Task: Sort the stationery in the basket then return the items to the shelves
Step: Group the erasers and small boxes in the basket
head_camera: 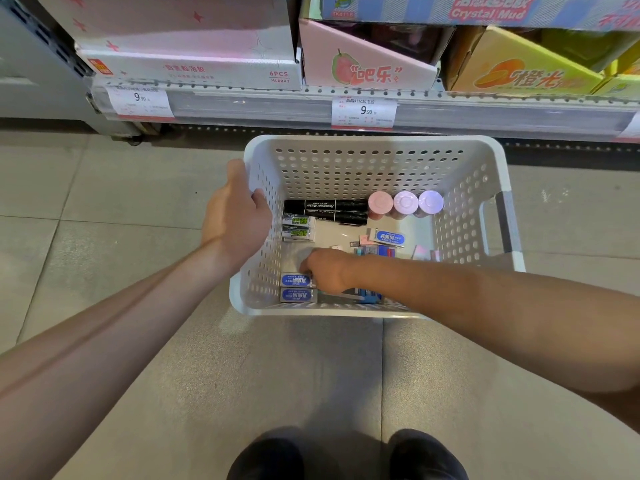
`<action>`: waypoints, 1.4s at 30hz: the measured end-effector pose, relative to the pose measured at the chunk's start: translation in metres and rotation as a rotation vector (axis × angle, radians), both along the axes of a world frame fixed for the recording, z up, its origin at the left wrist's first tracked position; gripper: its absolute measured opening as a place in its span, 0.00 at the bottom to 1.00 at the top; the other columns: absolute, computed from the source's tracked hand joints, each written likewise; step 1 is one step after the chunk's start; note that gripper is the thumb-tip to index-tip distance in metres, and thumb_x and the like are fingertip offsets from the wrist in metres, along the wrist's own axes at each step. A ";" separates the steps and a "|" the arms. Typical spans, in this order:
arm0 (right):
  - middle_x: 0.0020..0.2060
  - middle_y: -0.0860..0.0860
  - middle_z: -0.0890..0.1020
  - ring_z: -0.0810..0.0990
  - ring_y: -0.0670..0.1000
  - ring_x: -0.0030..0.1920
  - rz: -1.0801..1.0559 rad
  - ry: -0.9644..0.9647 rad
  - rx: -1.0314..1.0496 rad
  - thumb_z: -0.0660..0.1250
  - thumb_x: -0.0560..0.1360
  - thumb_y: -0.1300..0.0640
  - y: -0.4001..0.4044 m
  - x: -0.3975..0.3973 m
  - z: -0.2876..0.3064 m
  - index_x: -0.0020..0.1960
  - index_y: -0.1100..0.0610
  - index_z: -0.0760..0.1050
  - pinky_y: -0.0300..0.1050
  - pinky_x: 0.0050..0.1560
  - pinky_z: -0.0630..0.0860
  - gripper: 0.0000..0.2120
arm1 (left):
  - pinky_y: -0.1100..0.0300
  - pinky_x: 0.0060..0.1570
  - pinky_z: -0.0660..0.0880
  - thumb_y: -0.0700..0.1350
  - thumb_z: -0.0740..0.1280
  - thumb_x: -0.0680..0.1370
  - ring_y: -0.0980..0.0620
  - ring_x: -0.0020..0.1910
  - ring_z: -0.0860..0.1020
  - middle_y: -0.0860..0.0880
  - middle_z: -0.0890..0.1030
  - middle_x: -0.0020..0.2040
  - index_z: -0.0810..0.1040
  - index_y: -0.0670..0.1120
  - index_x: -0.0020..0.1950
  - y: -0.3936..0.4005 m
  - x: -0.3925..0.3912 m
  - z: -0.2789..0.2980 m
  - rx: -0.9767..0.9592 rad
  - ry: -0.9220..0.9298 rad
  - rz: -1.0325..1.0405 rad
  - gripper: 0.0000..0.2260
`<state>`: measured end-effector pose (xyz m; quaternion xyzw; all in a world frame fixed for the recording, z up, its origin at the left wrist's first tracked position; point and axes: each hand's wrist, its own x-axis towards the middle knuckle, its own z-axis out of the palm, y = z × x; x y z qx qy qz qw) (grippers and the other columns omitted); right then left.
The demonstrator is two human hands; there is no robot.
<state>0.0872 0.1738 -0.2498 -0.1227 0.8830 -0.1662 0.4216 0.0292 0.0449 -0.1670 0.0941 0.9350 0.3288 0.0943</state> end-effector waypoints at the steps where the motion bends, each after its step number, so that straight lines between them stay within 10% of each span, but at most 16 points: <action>1: 0.61 0.58 0.76 0.76 0.56 0.60 -0.007 -0.012 -0.008 0.60 0.76 0.68 0.001 0.000 0.000 0.66 0.62 0.71 0.48 0.61 0.74 0.19 | 0.42 0.26 0.74 0.39 0.55 0.81 0.46 0.26 0.69 0.46 0.68 0.31 0.61 0.40 0.58 0.000 0.000 0.000 -0.009 -0.001 0.002 0.07; 8: 0.69 0.57 0.70 0.71 0.55 0.65 -0.107 -0.084 -0.164 0.61 0.76 0.69 0.024 -0.008 0.019 0.75 0.60 0.58 0.40 0.56 0.72 0.29 | 0.50 0.27 0.71 0.39 0.55 0.81 0.46 0.26 0.69 0.46 0.68 0.31 0.59 0.45 0.53 0.000 0.000 -0.001 -0.019 0.014 -0.005 0.05; 14: 0.48 0.50 0.79 0.78 0.46 0.44 -0.340 -0.039 -0.329 0.59 0.77 0.68 0.080 -0.025 0.063 0.60 0.62 0.74 0.45 0.49 0.77 0.14 | 0.56 0.27 0.65 0.39 0.56 0.82 0.51 0.27 0.67 0.49 0.66 0.31 0.62 0.41 0.57 0.001 0.001 0.000 -0.054 0.030 0.007 0.06; 21: 0.45 0.46 0.80 0.78 0.46 0.47 0.021 0.138 0.100 0.61 0.77 0.63 0.118 -0.023 0.075 0.55 0.59 0.80 0.43 0.62 0.72 0.11 | 0.56 0.27 0.67 0.39 0.56 0.82 0.50 0.27 0.68 0.48 0.67 0.31 0.61 0.43 0.56 0.002 0.000 0.001 -0.059 0.015 0.016 0.05; 28: 0.50 0.54 0.79 0.79 0.55 0.53 0.235 0.361 0.499 0.58 0.76 0.67 0.105 0.001 0.052 0.58 0.61 0.73 0.41 0.35 0.69 0.13 | 0.49 0.29 0.74 0.39 0.55 0.82 0.46 0.28 0.71 0.46 0.70 0.32 0.62 0.41 0.57 0.001 0.000 0.003 -0.042 -0.005 0.013 0.06; 42: 0.57 0.56 0.78 0.79 0.54 0.55 0.377 0.423 0.570 0.59 0.77 0.68 0.092 0.010 0.026 0.61 0.61 0.73 0.41 0.41 0.69 0.14 | 0.49 0.29 0.73 0.39 0.55 0.82 0.47 0.28 0.70 0.46 0.69 0.32 0.62 0.40 0.58 0.002 0.000 0.000 -0.071 0.021 0.008 0.06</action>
